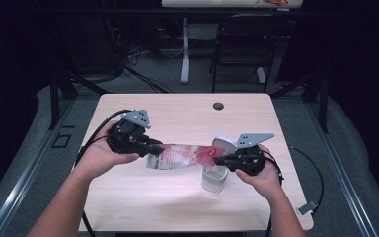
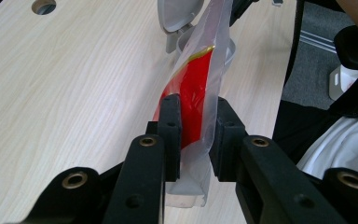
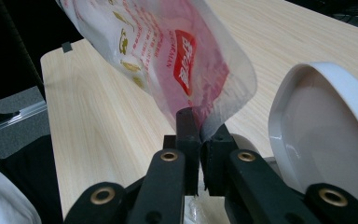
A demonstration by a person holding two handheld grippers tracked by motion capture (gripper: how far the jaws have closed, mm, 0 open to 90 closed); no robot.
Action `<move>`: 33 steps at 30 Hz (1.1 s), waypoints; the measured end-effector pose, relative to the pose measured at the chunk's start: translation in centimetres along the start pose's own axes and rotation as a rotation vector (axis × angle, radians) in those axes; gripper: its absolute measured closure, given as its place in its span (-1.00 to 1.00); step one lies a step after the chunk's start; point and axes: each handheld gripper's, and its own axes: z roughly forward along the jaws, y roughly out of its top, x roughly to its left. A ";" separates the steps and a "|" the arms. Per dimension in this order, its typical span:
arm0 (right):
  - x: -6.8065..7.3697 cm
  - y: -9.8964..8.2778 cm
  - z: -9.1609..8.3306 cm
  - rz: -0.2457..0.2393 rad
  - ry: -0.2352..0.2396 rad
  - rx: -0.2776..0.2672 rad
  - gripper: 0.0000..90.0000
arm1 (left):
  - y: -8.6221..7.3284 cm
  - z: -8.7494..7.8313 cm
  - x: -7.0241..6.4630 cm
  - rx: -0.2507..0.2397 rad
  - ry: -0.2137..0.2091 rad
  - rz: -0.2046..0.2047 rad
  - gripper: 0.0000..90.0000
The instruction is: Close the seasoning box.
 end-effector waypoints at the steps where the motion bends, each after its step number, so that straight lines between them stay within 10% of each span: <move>1: 0.0 0.0 0.0 0.000 0.002 0.000 0.94 | 0.0 0.0 0.0 0.000 0.000 0.000 0.72; 33: -0.3 -0.2 -0.4 0.010 0.007 0.005 0.91 | 1.0 0.0 -0.2 0.002 -0.005 0.016 0.73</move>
